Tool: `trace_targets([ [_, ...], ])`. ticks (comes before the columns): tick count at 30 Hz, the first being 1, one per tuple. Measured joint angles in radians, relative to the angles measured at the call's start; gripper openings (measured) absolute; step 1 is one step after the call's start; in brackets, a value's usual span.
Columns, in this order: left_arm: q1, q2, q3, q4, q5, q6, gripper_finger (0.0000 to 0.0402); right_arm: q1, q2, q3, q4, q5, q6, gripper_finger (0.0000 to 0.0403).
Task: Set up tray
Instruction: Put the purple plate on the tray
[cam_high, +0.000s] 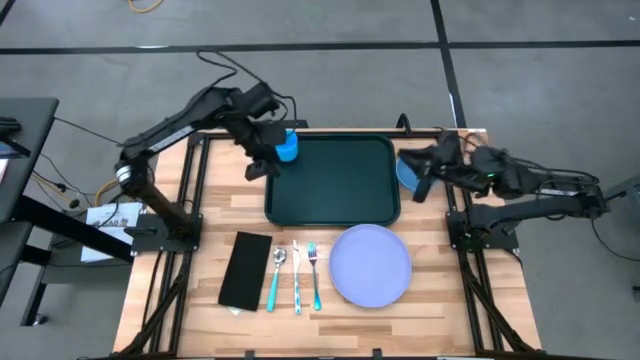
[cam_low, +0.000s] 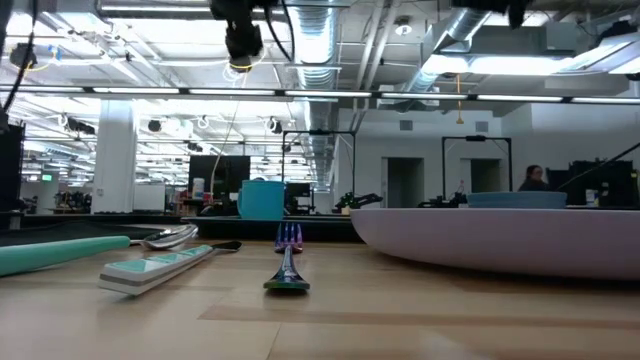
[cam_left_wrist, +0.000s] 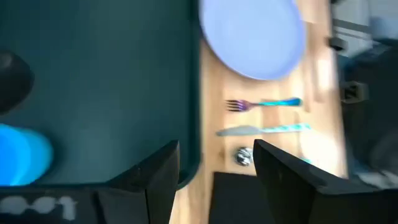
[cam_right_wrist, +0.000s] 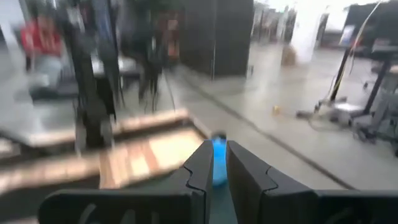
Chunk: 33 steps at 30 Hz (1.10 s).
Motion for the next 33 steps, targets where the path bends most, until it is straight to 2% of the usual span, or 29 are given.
trace_targets([
  [2,-0.028,-0.046,0.0,0.007,-0.069,-0.038,0.0192,-0.009,0.037,0.007,-0.082,-0.016,0.014,0.0038],
  [5,-0.052,-0.112,0.0,0.017,-0.114,-0.083,0.0192,-0.044,0.097,0.038,-0.238,-0.067,0.081,0.0038],
  [9,-0.054,-0.197,-0.008,0.067,-0.147,-0.11,0.0192,-0.099,0.173,0.065,-0.4,-0.219,0.16,0.0038],
  [16,-0.053,-0.339,-0.185,0.339,-0.2,-0.041,0.0192,-0.168,0.283,0.072,-0.631,-0.458,0.21,0.0038],
  [19,-0.053,-0.378,-0.266,0.412,-0.237,-0.037,0.0192,-0.168,0.335,0.072,-0.687,-0.48,0.239,0.0034],
  [23,-0.052,-0.399,-0.345,0.42,-0.235,-0.038,0.0192,-0.14,0.418,0.072,-0.729,-0.503,0.318,0.0032],
  [27,-0.054,-0.408,-0.416,0.427,-0.183,-0.038,0.0192,-0.079,0.508,0.072,-0.744,-0.523,0.373,0.0049],
  [33,-0.092,-0.451,-0.574,0.599,0.068,-0.003,0.0192,0.008,0.604,0.072,-0.693,-0.512,0.393,0.0093],
])
